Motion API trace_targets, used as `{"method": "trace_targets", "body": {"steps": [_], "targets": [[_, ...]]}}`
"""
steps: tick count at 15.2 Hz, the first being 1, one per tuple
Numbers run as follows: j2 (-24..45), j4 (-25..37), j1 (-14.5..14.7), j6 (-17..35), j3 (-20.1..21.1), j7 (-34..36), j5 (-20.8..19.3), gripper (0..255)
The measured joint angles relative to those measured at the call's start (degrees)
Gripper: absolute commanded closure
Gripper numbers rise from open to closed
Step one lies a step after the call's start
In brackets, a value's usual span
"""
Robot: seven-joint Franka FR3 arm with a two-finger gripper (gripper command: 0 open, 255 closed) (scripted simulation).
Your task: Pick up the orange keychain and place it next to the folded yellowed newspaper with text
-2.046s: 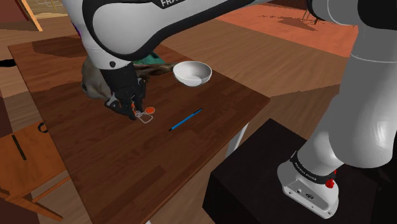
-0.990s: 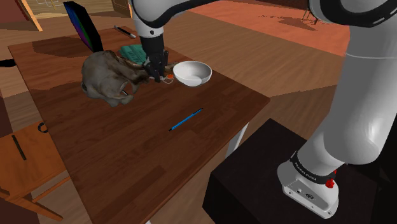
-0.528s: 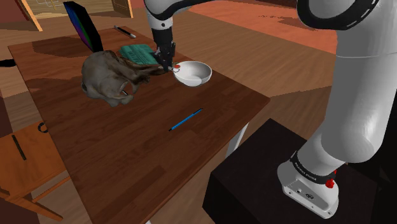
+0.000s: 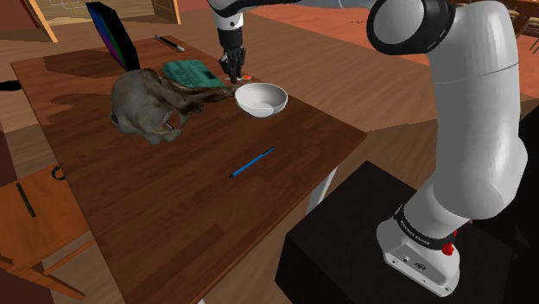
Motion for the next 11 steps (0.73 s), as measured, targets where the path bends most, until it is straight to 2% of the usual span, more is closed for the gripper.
{"method": "trace_targets", "body": {"steps": [2, 4, 5, 11], "targets": [[2.6, 4.4, -0.9, -1.6, -0.6, -2.2, -0.2, 255], [7.7, 13.2, -1.1, -5.1, -1.4, -4.5, -0.7, 255], [9.4, 15.5, -1.1, -5.6, -1.7, -5.1, -0.9, 255], [9.5, 11.5, -2.1, -1.6, -1.8, -5.3, -1.0, 255]]}}
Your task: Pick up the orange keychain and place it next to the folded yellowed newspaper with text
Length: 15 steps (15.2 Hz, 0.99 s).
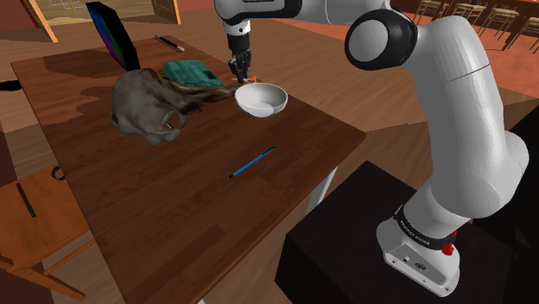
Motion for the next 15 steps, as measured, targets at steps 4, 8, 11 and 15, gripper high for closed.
{"method": "trace_targets", "body": {"steps": [4, 8, 11, 15], "targets": [[-0.1, -2.6, -0.3, 2.9, 0.0, 0.3, -0.1, 255], [-0.5, -5.6, -0.7, 5.7, -0.1, 0.8, -0.3, 255], [-1.0, -6.6, -0.8, 6.8, -0.1, 1.0, -0.5, 255], [-1.7, -7.9, -1.0, 8.0, 0.0, 1.1, -0.5, 255]]}}
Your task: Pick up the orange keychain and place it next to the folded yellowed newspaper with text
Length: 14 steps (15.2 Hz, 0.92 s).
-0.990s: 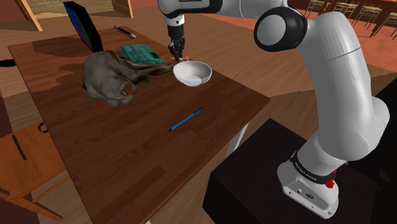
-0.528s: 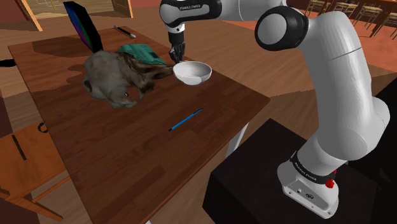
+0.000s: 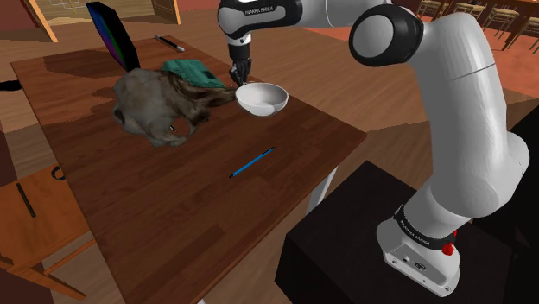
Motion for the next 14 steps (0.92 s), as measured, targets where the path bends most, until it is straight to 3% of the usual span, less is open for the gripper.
{"method": "trace_targets", "body": {"steps": [2, 3, 7, 8, 10, 14], "targets": [[-0.4, -0.9, -0.2, 0.8, 0.0, 0.1, 0.0, 255], [0.3, 0.2, 0.0, 0.5, -0.1, 0.1, 0.0, 0], [5.4, 7.9, 0.8, -2.6, -0.8, -0.6, -4.4, 0], [5.8, 8.5, 0.7, -2.9, -0.9, -0.8, -4.1, 0], [3.0, 3.4, -0.5, -1.4, 0.8, 0.1, -3.3, 0], [3.7, 8.7, 0.3, -7.0, 1.9, -0.2, -1.4, 0]]}}
